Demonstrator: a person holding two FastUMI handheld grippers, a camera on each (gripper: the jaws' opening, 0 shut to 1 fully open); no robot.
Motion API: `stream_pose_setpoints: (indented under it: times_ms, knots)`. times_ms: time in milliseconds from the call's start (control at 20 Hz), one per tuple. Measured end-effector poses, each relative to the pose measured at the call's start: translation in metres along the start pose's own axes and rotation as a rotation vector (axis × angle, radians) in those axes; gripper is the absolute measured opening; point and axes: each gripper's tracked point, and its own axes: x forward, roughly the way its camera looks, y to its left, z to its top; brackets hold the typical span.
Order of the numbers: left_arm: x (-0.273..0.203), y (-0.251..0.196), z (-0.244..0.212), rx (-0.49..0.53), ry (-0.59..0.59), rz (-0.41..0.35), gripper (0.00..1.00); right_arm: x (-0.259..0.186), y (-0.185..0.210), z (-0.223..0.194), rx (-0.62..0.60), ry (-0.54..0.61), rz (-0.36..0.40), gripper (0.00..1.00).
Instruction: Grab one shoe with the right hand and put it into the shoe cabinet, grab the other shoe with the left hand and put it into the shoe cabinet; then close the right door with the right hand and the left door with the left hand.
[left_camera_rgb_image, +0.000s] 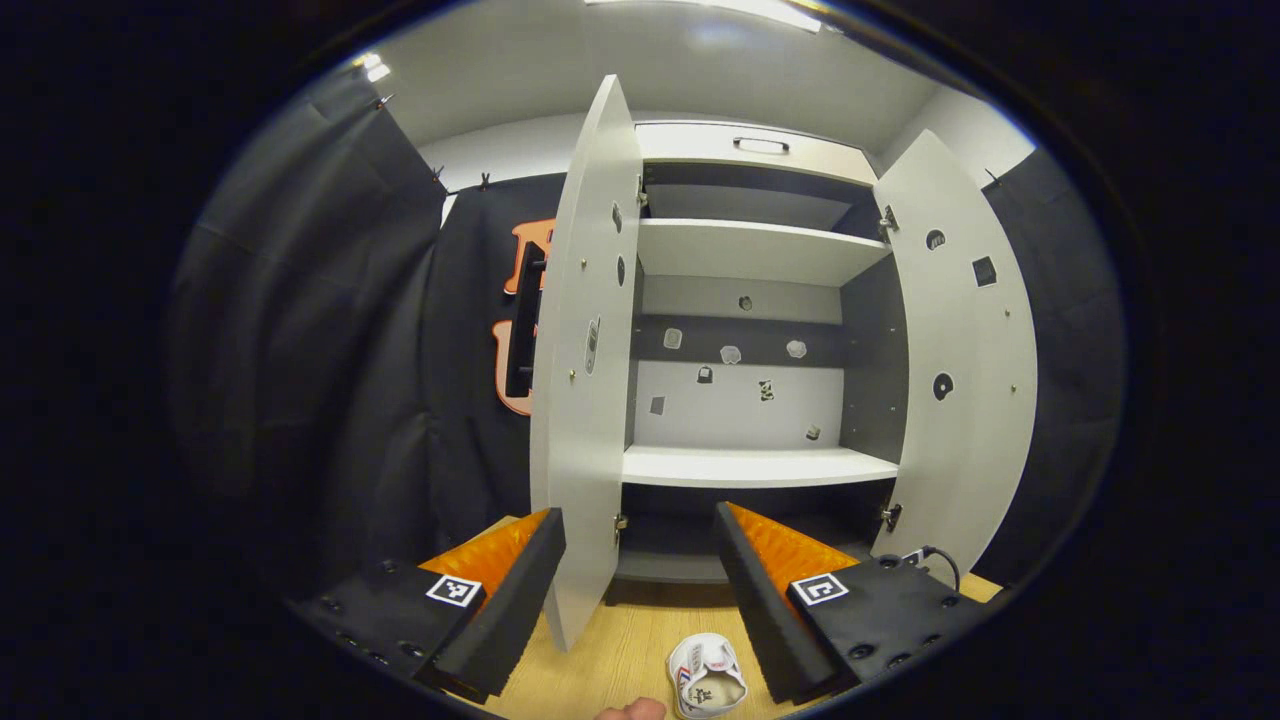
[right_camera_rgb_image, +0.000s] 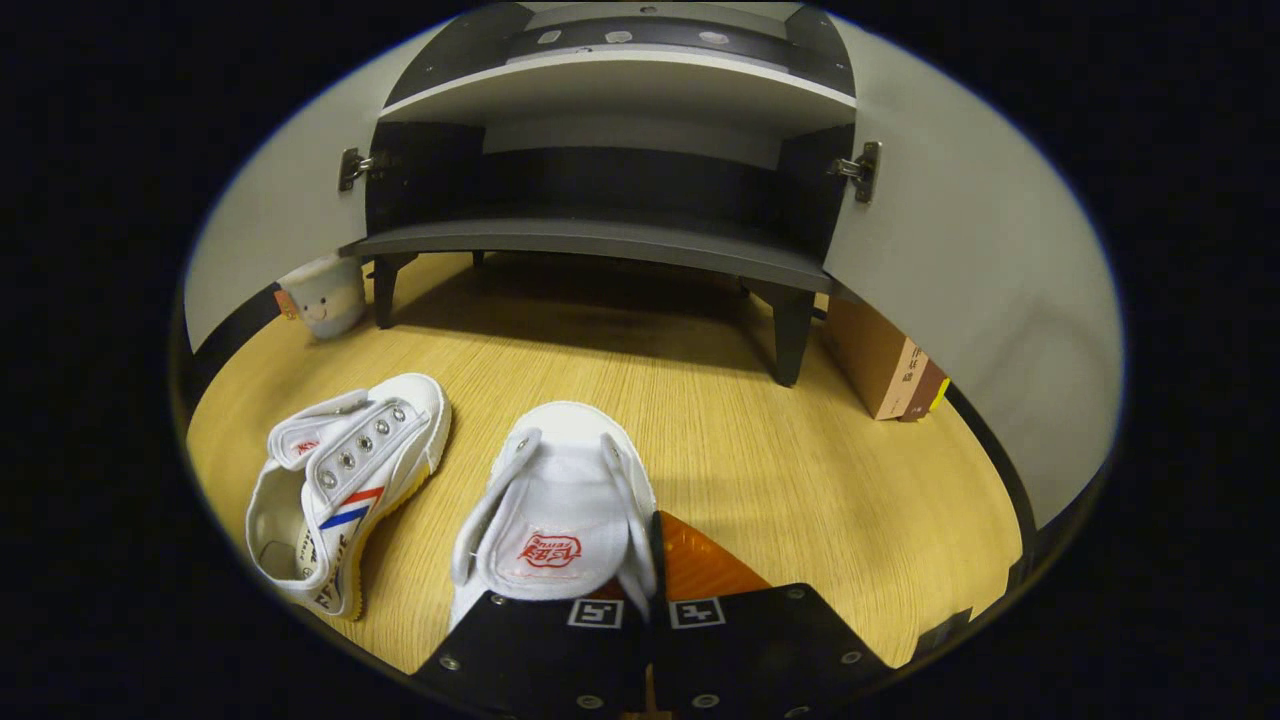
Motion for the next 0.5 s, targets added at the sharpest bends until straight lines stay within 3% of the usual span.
stream_pose_setpoints:
  times_ms: [200,300,500]
  knots:
    - [0.004,-0.008,-0.001,-0.011,-0.006,-0.022,0.94,-0.046,-0.019,0.038,0.053,-0.097,-0.014,0.02]
    - [0.004,-0.012,-0.004,-0.035,0.001,-0.039,0.99,-0.075,-0.025,0.066,0.087,-0.158,-0.013,0.02]
    - [0.006,-0.018,-0.005,-0.064,-0.003,-0.065,0.97,-0.127,-0.032,0.132,0.052,-0.296,-0.033,0.02]
